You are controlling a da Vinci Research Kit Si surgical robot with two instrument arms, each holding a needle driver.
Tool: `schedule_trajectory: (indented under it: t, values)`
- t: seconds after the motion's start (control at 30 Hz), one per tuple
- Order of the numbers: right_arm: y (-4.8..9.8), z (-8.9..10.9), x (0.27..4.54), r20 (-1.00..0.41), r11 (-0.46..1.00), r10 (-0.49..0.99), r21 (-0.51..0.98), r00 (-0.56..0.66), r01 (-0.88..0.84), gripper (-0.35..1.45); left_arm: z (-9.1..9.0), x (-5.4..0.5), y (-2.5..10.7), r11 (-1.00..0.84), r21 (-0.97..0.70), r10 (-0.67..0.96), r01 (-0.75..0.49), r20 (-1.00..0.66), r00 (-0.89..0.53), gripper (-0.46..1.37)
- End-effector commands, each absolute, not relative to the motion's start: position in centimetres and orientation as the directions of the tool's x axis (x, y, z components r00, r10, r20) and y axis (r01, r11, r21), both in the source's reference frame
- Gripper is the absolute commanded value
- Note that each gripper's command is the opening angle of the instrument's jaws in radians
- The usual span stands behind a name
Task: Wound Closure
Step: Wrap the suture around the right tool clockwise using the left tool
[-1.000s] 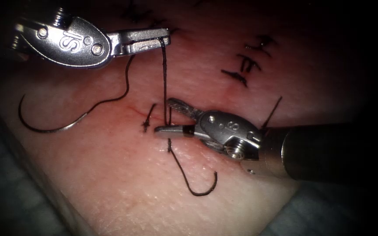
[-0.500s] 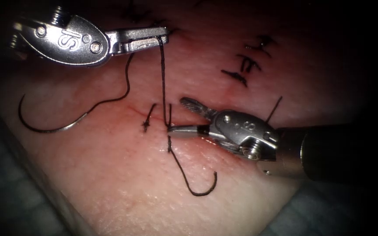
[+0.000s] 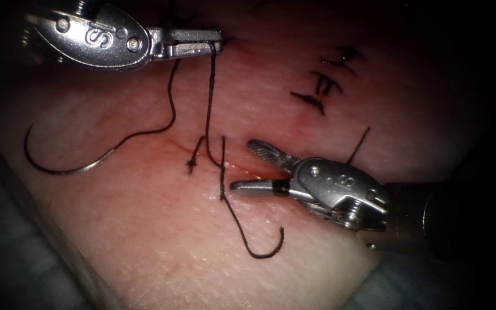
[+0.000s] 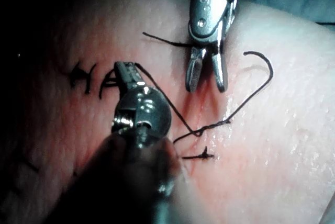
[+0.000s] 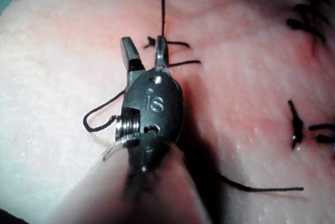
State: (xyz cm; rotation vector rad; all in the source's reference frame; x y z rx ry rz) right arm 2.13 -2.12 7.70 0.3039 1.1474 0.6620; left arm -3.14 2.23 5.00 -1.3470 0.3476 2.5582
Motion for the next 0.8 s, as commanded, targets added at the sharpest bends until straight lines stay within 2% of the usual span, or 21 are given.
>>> schedule_trajectory:
  t: [0.03, 0.8]
  values:
    - [-2.15, 7.69, 2.16, -0.742, 0.777, 0.623, 0.551, 0.247, -0.306, -0.35, 5.0, -3.15, 2.24, -0.947, 0.099, 0.092, -0.305, -0.827, -0.554, -0.35]
    - [-2.02, 8.04, 2.85, -0.76, 0.799, 0.596, 0.527, 0.26, -0.29, -0.35, 4.94, -3.1, 2.1, -0.954, 0.102, 0.137, -0.281, -0.687, -0.714, -0.35]
